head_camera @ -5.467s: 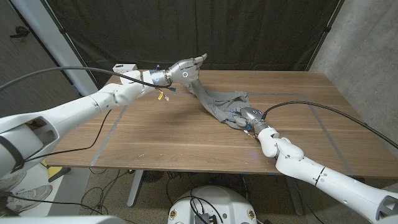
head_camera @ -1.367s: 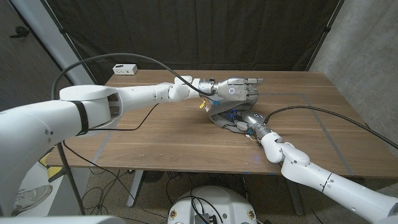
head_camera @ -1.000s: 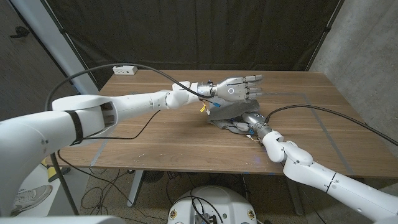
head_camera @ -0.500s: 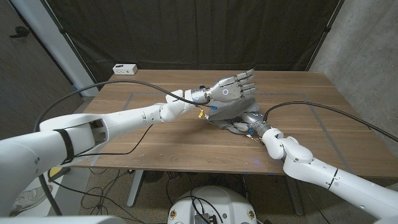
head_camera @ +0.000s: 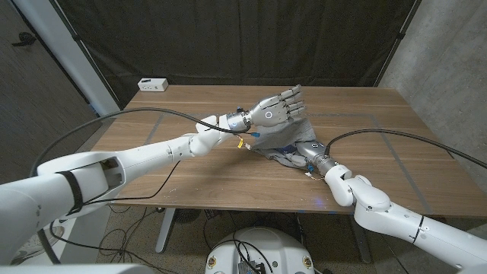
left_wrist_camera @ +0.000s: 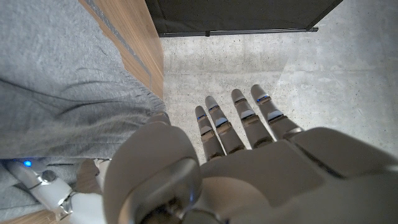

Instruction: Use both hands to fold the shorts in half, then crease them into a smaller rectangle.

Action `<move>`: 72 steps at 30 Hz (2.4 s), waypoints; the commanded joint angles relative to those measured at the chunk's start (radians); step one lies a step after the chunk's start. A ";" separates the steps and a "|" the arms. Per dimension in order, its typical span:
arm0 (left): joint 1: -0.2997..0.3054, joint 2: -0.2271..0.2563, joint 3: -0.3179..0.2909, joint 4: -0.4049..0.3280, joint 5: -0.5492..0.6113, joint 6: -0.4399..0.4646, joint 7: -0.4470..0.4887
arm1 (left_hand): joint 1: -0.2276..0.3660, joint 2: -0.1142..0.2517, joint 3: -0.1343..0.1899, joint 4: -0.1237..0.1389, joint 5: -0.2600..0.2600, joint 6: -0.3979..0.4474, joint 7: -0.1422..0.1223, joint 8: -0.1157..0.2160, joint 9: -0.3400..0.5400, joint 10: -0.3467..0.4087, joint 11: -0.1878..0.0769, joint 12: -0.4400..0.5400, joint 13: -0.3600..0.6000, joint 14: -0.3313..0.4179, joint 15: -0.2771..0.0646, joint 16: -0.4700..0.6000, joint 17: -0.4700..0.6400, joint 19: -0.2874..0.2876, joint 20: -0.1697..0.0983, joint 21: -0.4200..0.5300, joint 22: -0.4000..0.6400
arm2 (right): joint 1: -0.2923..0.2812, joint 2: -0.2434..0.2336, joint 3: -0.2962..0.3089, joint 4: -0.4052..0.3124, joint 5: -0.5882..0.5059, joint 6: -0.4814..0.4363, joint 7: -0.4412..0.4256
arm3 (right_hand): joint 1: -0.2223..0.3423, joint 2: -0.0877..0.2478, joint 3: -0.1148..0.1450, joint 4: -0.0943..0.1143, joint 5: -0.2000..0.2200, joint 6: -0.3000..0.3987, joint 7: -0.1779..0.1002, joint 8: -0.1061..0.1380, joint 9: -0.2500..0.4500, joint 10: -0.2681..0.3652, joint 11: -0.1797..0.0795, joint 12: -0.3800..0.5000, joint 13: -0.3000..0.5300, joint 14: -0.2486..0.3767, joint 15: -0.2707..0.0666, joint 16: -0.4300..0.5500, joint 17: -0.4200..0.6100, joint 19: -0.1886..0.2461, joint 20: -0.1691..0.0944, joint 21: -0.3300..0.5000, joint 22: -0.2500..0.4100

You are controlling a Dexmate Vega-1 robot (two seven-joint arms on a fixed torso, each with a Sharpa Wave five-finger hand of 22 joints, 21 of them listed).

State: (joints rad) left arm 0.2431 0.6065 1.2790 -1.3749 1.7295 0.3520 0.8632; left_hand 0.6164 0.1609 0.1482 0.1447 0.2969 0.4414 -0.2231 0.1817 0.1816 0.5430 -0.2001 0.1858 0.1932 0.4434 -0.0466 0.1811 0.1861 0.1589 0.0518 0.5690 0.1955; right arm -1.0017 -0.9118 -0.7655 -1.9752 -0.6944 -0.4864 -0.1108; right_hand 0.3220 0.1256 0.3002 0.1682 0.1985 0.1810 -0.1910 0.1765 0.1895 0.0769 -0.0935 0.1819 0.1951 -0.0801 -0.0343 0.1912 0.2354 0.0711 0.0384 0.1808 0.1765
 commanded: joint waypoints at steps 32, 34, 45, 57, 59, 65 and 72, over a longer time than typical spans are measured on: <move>0.099 0.029 -0.079 -0.056 0.032 0.009 -0.001 | 0.002 0.012 0.022 -0.005 0.007 0.010 0.000 0.010 0.002 0.007 -0.004 0.013 0.003 -0.004 -0.171 0.005 0.000 -0.001 0.003 -0.007 0.001 | -0.404 -0.218 0.282 -0.309 0.013 -0.340 -0.033 | -0.153 -0.038 -0.093 -0.013 0.059 0.026 0.022 0.031 -0.001 0.038 0.022 0.028 -0.003 0.065 -0.048 0.026 -0.038 0.056 0.017 0.035 -0.001; 0.103 0.033 -0.082 -0.060 0.033 0.009 -0.002 | 0.002 0.012 0.023 -0.005 0.007 0.010 0.000 0.010 0.002 0.007 -0.004 0.013 0.003 -0.004 -0.171 0.005 0.000 0.000 0.003 -0.007 0.001 | -0.422 -0.227 0.289 -0.323 0.013 -0.373 -0.046 | -0.153 -0.037 -0.093 -0.014 0.060 0.028 0.023 0.032 -0.001 0.039 0.022 0.028 -0.003 0.067 -0.049 0.026 -0.039 0.058 0.018 0.036 -0.001; 0.154 0.065 -0.121 -0.110 0.029 0.037 -0.027 | 0.002 0.011 0.025 -0.007 0.006 0.011 0.000 0.011 0.002 0.006 -0.004 0.013 0.003 -0.005 -0.171 0.005 0.000 0.000 0.003 -0.007 0.001 | -0.505 -0.236 0.390 -0.384 0.080 -0.443 -0.181 | -0.146 -0.024 -0.087 -0.022 0.071 0.056 0.034 0.037 -0.002 0.058 0.021 0.031 -0.003 0.088 -0.056 0.027 -0.044 0.086 0.011 0.040 -0.001; 0.281 0.078 -0.223 -0.175 -0.043 0.140 -0.082 | -0.005 0.004 0.034 -0.012 0.001 -0.003 0.000 0.005 0.001 -0.023 0.003 0.005 0.003 -0.024 -0.159 0.002 -0.001 0.016 0.006 -0.002 0.001 | -0.427 -0.157 0.382 -0.323 0.160 -0.300 -0.276 | -0.094 0.025 -0.044 -0.051 0.087 0.053 0.034 0.026 -0.003 0.064 0.015 0.025 -0.004 0.108 -0.060 0.021 -0.053 0.118 0.004 0.042 -0.002; 0.302 0.076 -0.241 -0.183 -0.064 0.157 -0.084 | -0.006 0.003 0.035 -0.013 0.000 -0.007 0.000 0.003 0.001 -0.025 0.003 0.005 0.003 -0.028 -0.157 0.001 -0.001 0.017 0.007 -0.002 0.001 | -0.419 -0.132 0.394 -0.311 0.190 -0.263 -0.297 | -0.091 0.026 -0.041 -0.053 0.087 0.051 0.032 0.024 -0.003 0.062 0.011 0.023 -0.004 0.111 -0.060 0.021 -0.053 0.119 0.003 0.041 -0.002; 0.356 0.073 -0.289 -0.205 -0.128 0.189 -0.083 | -0.012 0.001 0.040 -0.015 -0.006 -0.033 0.001 -0.004 0.001 -0.048 0.009 0.001 0.003 -0.034 -0.146 0.003 -0.001 0.016 0.011 -0.003 0.000 | -0.377 -0.088 0.389 -0.281 0.217 -0.209 -0.328 | -0.083 0.028 -0.035 -0.058 0.088 0.047 0.029 0.022 -0.003 0.059 0.011 0.021 -0.004 0.116 -0.060 0.020 -0.054 0.126 0.002 0.042 -0.002; 0.416 0.061 -0.347 -0.241 -0.241 0.204 -0.075 | -0.019 0.000 0.044 -0.016 -0.012 -0.055 0.001 -0.007 0.000 -0.064 0.022 0.000 0.003 -0.049 -0.131 0.001 -0.001 0.016 0.016 -0.004 0.000 | -0.340 -0.036 0.400 -0.239 0.276 -0.105 -0.367 | -0.077 0.030 -0.030 -0.061 0.088 0.045 0.032 0.020 -0.003 0.059 0.012 0.020 -0.004 0.120 -0.058 0.020 -0.054 0.129 0.002 0.041 -0.002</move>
State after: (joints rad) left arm 0.5648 0.6791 1.0179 -1.5660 1.6250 0.5120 0.7852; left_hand 0.6083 0.1607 0.1819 0.1309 0.2883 0.3983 -0.2196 0.1769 0.1819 0.4888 -0.1818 0.1869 0.1930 0.4053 -0.0444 0.1812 0.1865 0.1699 0.0626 0.5605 0.1957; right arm -1.3997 -1.0257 -0.3757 -2.2707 -0.4952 -0.7231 -0.4127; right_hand 0.2335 0.1519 0.2598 0.1088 0.2779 0.2320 -0.1553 0.1995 0.1860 0.1342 -0.0821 0.2033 0.1910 0.0269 -0.0357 0.2146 0.1813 0.1916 0.0413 0.2206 0.1723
